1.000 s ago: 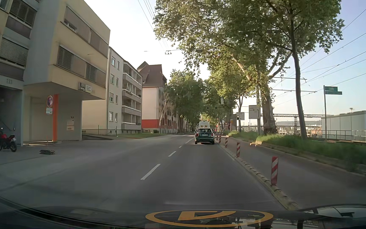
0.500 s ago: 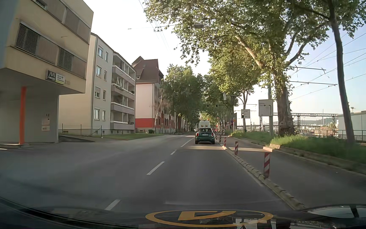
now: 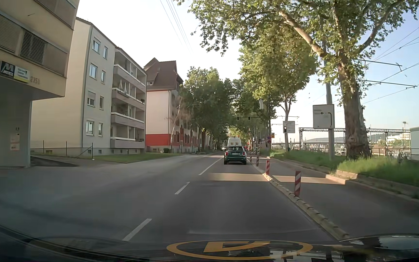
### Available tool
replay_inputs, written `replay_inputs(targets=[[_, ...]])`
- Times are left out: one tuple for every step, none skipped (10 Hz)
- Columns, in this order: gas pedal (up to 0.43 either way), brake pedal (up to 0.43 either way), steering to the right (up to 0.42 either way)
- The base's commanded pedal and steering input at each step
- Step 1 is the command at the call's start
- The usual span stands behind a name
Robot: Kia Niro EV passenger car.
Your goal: Follow the waypoints while adhering to traffic rules and regulations
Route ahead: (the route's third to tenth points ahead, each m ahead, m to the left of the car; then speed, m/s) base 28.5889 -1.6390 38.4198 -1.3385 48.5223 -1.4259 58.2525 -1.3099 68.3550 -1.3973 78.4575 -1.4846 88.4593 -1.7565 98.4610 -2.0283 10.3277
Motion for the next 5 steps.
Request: replay_inputs(targets=[[0.118,0.0,0.003],[0.118,0.0,0.002],[0.118,0.0,0.002],[0.13,0.0,0.003],[0.13,0.0,0.003]])
